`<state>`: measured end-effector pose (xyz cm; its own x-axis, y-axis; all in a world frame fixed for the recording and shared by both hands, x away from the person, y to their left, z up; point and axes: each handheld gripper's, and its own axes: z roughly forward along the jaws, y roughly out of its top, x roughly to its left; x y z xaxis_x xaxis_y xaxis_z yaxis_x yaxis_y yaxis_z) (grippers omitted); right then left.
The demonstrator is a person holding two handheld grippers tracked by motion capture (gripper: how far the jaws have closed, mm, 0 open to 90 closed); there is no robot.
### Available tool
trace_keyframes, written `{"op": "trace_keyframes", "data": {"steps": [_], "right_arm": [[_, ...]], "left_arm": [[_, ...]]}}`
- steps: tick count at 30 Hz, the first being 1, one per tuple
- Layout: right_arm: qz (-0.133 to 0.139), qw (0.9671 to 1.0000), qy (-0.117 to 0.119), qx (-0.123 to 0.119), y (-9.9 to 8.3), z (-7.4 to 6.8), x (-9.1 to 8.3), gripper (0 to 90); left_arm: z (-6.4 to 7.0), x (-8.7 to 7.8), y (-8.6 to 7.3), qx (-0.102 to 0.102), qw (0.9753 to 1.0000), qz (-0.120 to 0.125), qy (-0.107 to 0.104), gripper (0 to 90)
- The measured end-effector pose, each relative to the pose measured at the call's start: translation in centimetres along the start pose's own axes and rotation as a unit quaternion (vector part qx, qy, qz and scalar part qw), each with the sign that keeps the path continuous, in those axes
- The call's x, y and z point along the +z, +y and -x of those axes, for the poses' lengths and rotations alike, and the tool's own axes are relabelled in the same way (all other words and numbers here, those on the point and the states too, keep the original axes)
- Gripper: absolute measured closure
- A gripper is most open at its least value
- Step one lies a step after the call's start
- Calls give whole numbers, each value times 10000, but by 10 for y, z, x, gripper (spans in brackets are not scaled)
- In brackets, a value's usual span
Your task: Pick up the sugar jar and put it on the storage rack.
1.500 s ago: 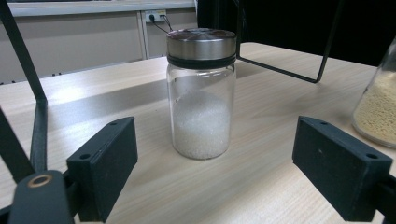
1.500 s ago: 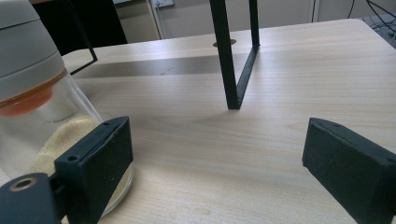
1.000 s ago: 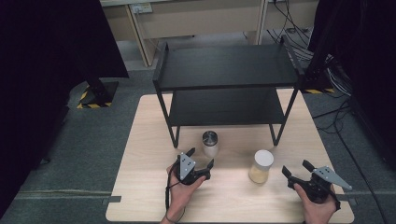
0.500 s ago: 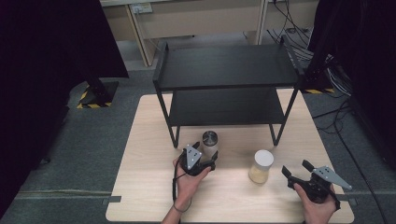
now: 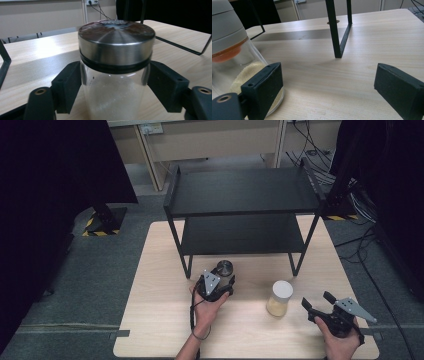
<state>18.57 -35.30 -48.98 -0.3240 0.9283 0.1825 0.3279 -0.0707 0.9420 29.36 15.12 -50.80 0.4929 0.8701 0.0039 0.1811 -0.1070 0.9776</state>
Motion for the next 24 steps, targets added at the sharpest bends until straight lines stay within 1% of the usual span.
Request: {"op": "trace_keyframes", "data": {"steps": [2,10,13,15,20,24], "right_arm": [[-3,10000,6,2,0,0,0,86],[-4,10000,13,6,0,1,0,86],[-8,10000,18,21,0,1,0,85],[-9,10000,18,22,0,1,0,85],[-8,10000,10,11,0,1,0,86],[-14,10000,8,5,1,1,0,85]], "left_arm": [[1,1,0,15,10000,8,7,301],[-2,0,-1,-44,10000,28,-49,305],[-3,-2,-2,-27,10000,51,-74,305],[-2,-5,-4,-2,9999,98,-94,306],[-1,-15,-8,46,9998,197,-64,305],[0,-30,-11,69,9992,382,-103,305]]}}
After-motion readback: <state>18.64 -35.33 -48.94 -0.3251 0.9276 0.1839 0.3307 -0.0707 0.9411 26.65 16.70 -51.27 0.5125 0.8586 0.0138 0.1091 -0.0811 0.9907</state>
